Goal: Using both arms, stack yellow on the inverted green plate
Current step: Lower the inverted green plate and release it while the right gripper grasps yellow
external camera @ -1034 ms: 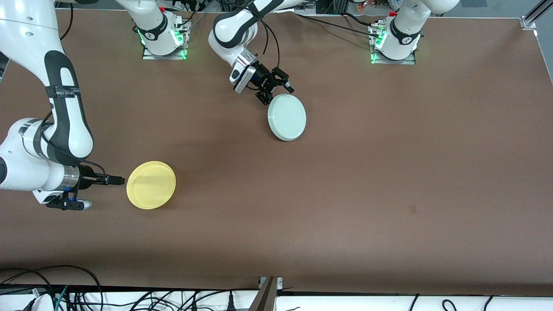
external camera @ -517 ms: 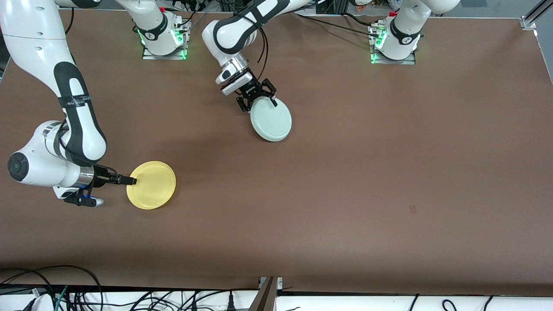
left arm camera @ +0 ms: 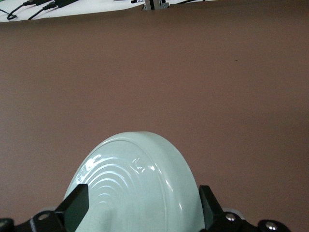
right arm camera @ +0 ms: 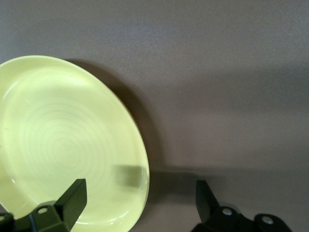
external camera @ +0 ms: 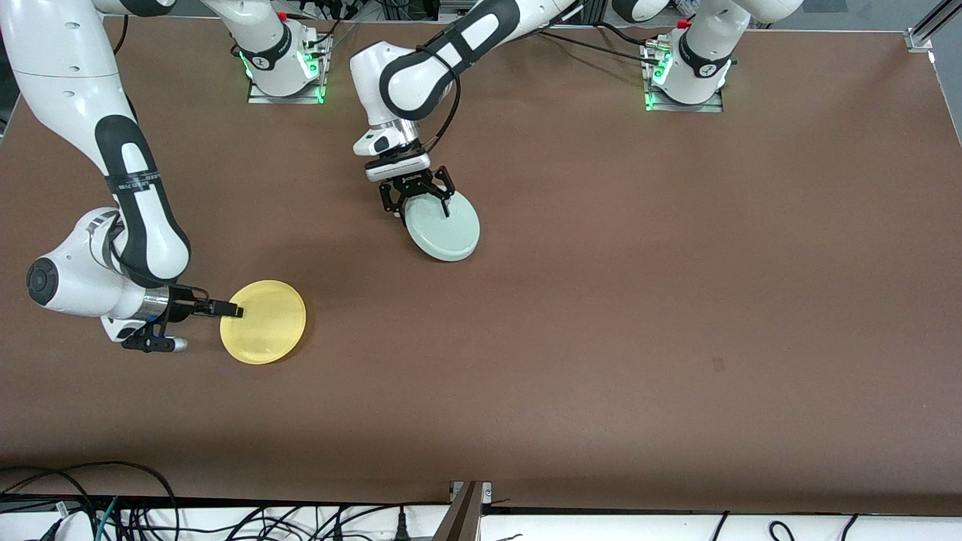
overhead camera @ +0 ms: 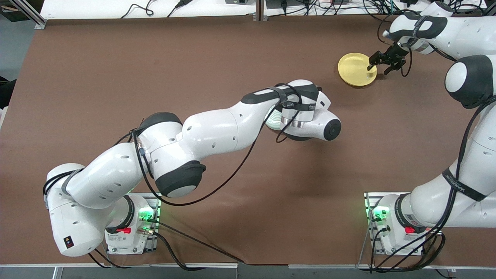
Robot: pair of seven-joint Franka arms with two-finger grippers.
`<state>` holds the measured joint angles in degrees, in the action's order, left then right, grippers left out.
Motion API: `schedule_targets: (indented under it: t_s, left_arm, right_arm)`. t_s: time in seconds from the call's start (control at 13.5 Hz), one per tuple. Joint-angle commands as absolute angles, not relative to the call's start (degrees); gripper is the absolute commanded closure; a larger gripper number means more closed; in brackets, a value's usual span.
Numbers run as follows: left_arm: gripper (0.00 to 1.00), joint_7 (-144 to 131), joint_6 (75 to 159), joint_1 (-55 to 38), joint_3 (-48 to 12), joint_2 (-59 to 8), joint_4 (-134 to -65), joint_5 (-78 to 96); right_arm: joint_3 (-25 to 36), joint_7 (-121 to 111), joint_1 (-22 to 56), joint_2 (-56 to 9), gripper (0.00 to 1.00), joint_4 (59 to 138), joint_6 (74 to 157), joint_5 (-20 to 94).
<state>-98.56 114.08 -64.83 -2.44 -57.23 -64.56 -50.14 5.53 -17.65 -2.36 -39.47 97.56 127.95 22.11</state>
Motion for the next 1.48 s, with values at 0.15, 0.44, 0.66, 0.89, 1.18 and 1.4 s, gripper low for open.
schedule_targets:
  t_s: [0.15, 0.44, 0.66, 0.89, 1.18, 1.4]
  left_arm:
    - [0.00, -102.0, 124.1, -62.6, -2.2, -58.2, -64.1, -49.0]
    - [0.00, -104.1, 128.9, -57.0, -3.5, -56.9, -63.1, -44.0]
    - [0.00, -102.2, 130.6, -52.0, -3.6, -56.9, -59.5, -31.6]
    - [0.00, -96.2, 130.6, -44.9, -5.6, -54.2, -59.2, -21.6]
    - [0.00, -94.8, 129.0, -36.8, -7.6, -47.7, -59.2, -5.0]
    - [0.00, -94.7, 123.1, -32.6, -7.6, -43.5, -59.2, 0.2]
  right_arm:
    - [4.8, -21.3, -3.8, -39.7, 0.07, 98.4, 128.8, 24.1]
    - [4.9, -21.3, -3.7, -39.7, 0.66, 98.3, 128.6, 24.1]
    - [4.9, -21.4, -3.5, -39.6, 0.97, 97.9, 128.1, 24.0]
    - [4.8, -21.4, -3.2, -39.4, 1.00, 97.2, 128.2, 24.0]
    - [4.7, -21.4, -3.2, -37.8, 1.00, 92.2, 122.5, 23.9]
    - [4.6, -20.8, -3.1, -34.8, 1.00, 86.9, 109.3, 24.0]
